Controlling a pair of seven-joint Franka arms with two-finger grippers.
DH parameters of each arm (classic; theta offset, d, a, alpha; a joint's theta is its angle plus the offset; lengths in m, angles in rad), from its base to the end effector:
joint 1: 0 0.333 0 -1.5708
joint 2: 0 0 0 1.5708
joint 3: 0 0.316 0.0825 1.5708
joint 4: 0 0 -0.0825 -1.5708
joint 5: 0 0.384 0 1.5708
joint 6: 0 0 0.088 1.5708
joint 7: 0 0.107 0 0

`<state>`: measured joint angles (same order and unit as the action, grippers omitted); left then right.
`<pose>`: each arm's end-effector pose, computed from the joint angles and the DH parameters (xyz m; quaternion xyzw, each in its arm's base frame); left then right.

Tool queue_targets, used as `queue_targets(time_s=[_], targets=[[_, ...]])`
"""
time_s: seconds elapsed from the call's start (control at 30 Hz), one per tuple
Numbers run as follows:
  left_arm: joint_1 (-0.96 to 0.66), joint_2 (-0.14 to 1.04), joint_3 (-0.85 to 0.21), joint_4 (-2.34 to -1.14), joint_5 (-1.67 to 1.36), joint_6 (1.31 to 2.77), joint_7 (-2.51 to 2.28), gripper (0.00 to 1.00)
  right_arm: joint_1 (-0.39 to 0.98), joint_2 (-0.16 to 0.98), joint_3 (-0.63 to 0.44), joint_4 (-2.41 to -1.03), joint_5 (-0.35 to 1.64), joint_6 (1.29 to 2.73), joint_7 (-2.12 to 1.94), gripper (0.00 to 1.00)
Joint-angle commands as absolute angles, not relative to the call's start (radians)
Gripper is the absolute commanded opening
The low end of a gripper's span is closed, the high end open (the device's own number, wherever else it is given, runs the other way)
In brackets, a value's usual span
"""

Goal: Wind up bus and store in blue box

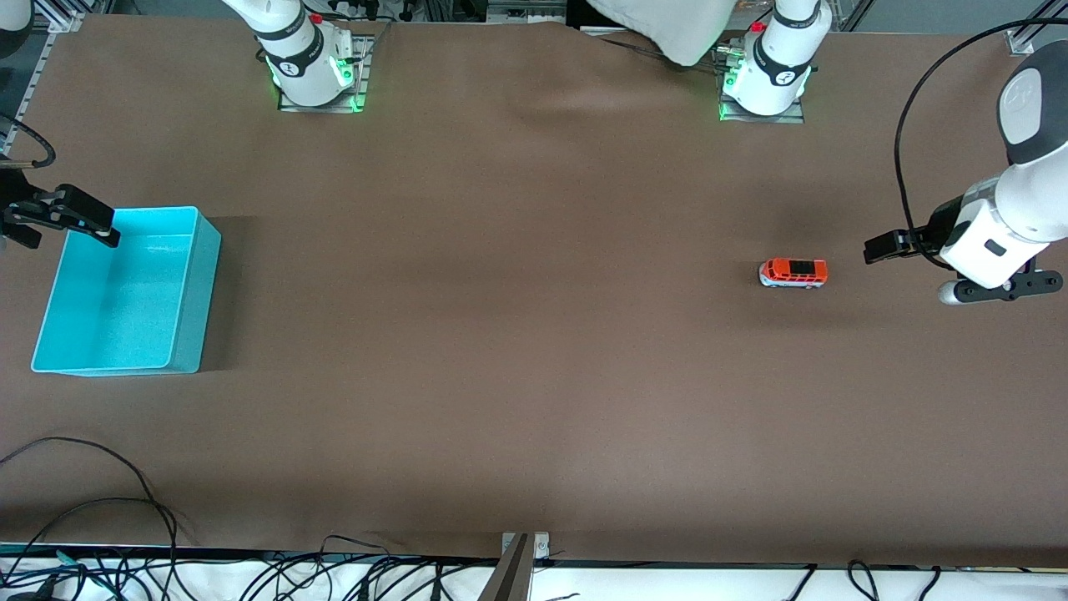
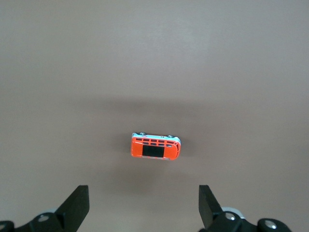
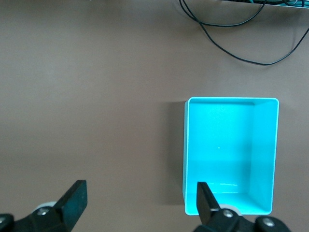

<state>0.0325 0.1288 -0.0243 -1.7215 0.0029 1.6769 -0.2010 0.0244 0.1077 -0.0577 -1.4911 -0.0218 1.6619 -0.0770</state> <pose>0.5824 0.0057 0.4886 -0.9908 -0.1037 0.0862 0.0082 0.5963 -0.0201 0.6089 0.9991 0.0227 0.0308 0.0157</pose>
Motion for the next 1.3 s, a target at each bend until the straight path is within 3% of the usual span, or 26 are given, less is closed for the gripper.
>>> queue_targets(time_s=[0.0,0.63,1.07,1.27], targets=[[0.031,0.126,-0.041,-1.743,0.018,1.667,-0.392,1.00,0.026,0.103,-0.054,-1.477,-0.029,1.649,-0.067,1.00],[0.031,0.138,-0.044,-1.824,0.017,1.689,-1.000,1.00,0.029,0.104,-0.051,-1.479,-0.031,1.649,-0.069,1.00],[0.034,0.138,-0.044,-1.928,0.017,1.810,-1.302,1.00,0.029,0.106,-0.051,-1.480,-0.031,1.649,-0.067,1.00],[0.034,0.109,-0.044,-2.080,0.018,1.960,-1.402,1.00,0.029,0.106,-0.051,-1.480,-0.031,1.649,-0.067,1.00]])
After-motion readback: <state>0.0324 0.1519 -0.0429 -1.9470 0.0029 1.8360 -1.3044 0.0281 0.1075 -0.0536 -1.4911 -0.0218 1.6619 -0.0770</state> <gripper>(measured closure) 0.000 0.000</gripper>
